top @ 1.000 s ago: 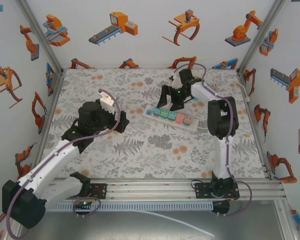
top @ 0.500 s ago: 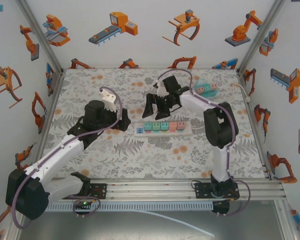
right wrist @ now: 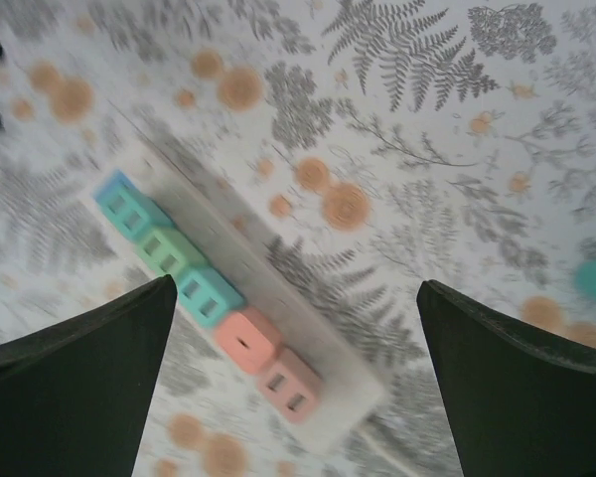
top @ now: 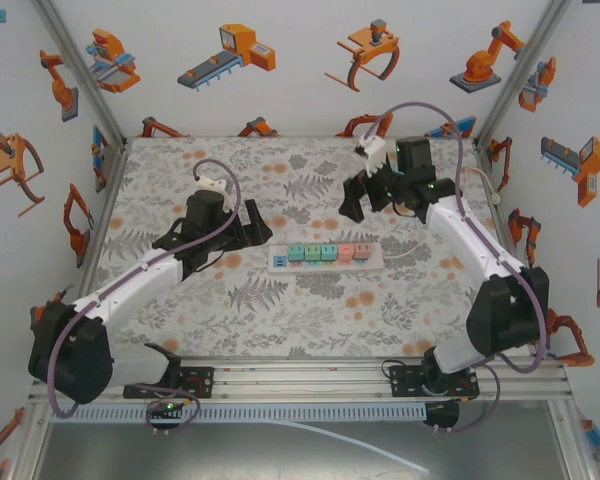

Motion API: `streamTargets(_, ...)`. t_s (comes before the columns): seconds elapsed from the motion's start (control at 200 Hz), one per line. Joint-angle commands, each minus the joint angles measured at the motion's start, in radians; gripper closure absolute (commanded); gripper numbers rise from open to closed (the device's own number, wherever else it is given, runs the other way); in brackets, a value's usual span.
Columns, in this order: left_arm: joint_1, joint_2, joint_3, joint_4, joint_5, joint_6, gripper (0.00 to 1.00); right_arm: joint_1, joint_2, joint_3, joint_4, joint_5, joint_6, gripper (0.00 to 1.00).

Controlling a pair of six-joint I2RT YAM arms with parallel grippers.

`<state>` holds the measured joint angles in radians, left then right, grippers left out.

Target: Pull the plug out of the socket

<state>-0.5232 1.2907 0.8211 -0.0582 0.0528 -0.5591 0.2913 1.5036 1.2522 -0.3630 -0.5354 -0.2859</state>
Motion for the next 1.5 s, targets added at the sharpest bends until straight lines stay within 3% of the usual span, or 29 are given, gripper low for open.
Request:
streamTargets(0.0, -0.004, 0.026, 0.024, 0.042, 0.043, -0.077, 0.04, 0.008, -0.049, -0.099, -0.075, -0.010, -0.517, 0.01)
streamTargets(0.07, -0.004, 0.050, 0.027, 0.048, 0.062, -0.087, 0.07, -0.008, -0.047, -0.114, -0.095, 0.010, -0.538, 0.02)
streamTargets(0.2, -0.004, 0.090, 0.032, 0.046, 0.090, -0.090, 0.08, -0.057, 0.005, -0.062, -0.316, -0.112, -0.680, 0.05)
streamTargets(0.361, -0.003, 0.128, 0.027, 0.059, 0.097, -0.086, 0.08, -0.061, 0.103, -0.025, -0.447, -0.147, -0.769, 0.12)
streamTargets(0.496, -0.003, 0.155, 0.023, 0.071, 0.097, -0.091, 0.12, -0.060, 0.130, -0.067, -0.363, -0.152, -0.773, 0.20)
streamTargets(0.686, -0.003, 0.219, 0.052, 0.045, 0.107, -0.101, 0.29, -0.052, 0.153, -0.106, -0.259, -0.166, -0.765, 0.32)
streamTargets(1.147, -0.008, 0.360, 0.125, -0.041, 0.143, -0.110, 0.40, -0.004, 0.165, -0.193, -0.143, -0.155, -0.760, 0.54)
streamTargets(1.257, -0.009, 0.378, 0.126, -0.041, 0.153, -0.116, 0.48, 0.010, 0.158, -0.195, -0.142, -0.138, -0.760, 0.61)
streamTargets(1.492, -0.009, 0.390, 0.136, -0.077, 0.139, -0.114, 0.50, 0.057, 0.139, -0.221, -0.096, -0.122, -0.708, 0.69)
